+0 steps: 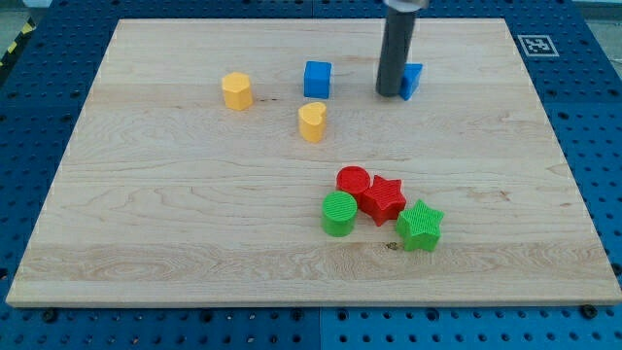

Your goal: Place the blue cube horizontal left to the blue triangle

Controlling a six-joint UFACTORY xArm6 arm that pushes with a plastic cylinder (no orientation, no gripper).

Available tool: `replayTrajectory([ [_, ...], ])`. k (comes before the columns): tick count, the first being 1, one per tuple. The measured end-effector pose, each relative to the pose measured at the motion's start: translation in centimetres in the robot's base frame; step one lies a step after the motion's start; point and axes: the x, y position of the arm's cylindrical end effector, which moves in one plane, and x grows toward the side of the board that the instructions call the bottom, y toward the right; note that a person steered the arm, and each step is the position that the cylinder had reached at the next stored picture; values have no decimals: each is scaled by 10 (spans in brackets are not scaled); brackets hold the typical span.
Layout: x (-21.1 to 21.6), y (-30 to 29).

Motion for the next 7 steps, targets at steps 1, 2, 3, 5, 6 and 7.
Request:
replayTrajectory([
  [1,-5,24],
  [2,10,19],
  [3,33,-14],
  [5,40,-145],
  [6,23,-178],
  [7,-10,-166],
])
